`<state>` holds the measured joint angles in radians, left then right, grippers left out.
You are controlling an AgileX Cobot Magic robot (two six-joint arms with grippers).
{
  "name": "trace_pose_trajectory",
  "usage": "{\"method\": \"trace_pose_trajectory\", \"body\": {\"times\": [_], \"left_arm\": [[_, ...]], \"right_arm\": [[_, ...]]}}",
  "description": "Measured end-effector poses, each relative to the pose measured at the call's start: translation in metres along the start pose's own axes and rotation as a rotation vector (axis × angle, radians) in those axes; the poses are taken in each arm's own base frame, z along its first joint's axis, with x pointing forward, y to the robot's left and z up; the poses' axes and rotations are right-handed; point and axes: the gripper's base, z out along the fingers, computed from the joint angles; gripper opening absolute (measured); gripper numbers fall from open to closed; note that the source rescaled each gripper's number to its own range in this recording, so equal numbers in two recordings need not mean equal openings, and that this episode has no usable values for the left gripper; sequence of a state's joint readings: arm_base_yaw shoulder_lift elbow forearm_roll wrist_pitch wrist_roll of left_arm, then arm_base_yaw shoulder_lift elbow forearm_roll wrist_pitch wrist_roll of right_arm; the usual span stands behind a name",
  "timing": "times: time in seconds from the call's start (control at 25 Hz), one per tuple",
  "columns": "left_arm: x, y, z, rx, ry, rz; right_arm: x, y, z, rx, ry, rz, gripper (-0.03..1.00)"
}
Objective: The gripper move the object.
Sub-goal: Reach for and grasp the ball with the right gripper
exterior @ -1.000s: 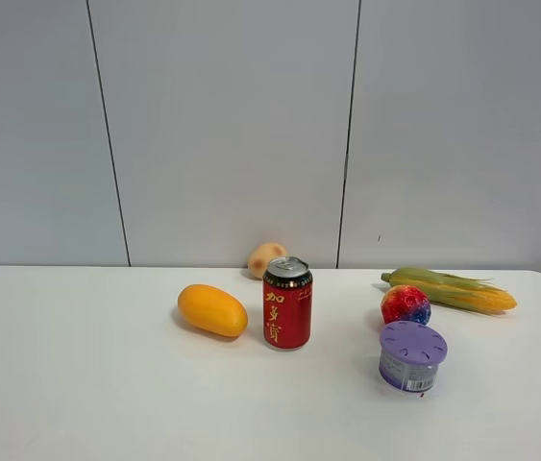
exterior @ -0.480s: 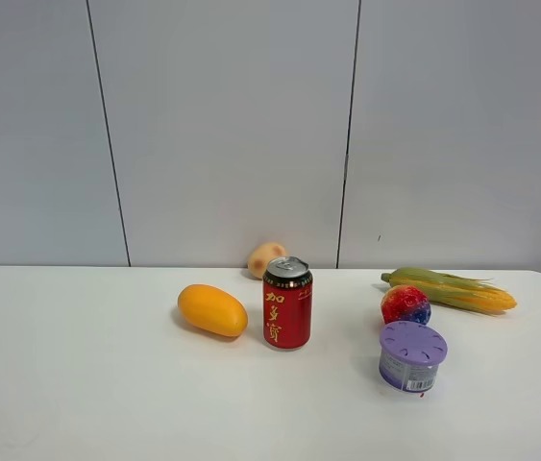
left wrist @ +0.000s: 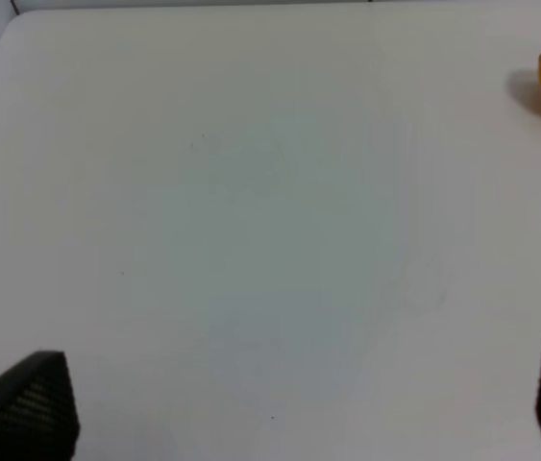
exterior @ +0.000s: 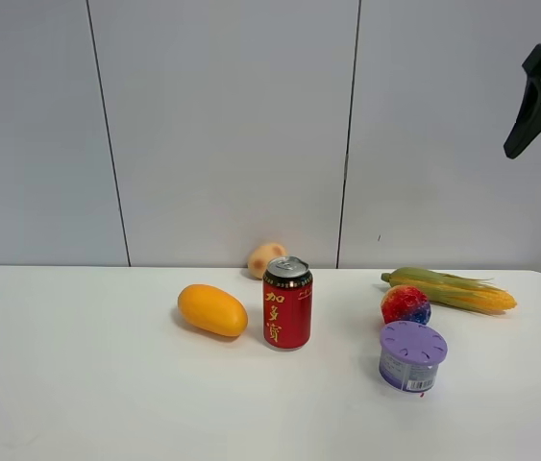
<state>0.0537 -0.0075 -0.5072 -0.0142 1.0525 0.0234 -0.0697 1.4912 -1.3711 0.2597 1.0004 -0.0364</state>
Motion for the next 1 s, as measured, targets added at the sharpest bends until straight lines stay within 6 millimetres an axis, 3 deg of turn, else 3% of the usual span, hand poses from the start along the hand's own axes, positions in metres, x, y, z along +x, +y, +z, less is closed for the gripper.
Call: {"method": "trace_pose_trajectory", "body": {"times": [0.24, 0.64, 1.0], "left_arm": [[0.000, 0.000, 0.000, 0.000, 0.000, 0.000], [0.000, 0.000, 0.000, 0.000, 0.000, 0.000], [0.000, 0.000, 0.000, 0.000, 0.000, 0.000]], "right_arm": [[-0.006, -0.001, 0.031, -0.004, 0.017, -0.037, 0.49], [0.000, 0.044, 0.091, -0.057, 0.076, -0.171, 0.49], [0.004, 0.042, 0.128, -0.044, 0.119, -0.156, 0.49]]}}
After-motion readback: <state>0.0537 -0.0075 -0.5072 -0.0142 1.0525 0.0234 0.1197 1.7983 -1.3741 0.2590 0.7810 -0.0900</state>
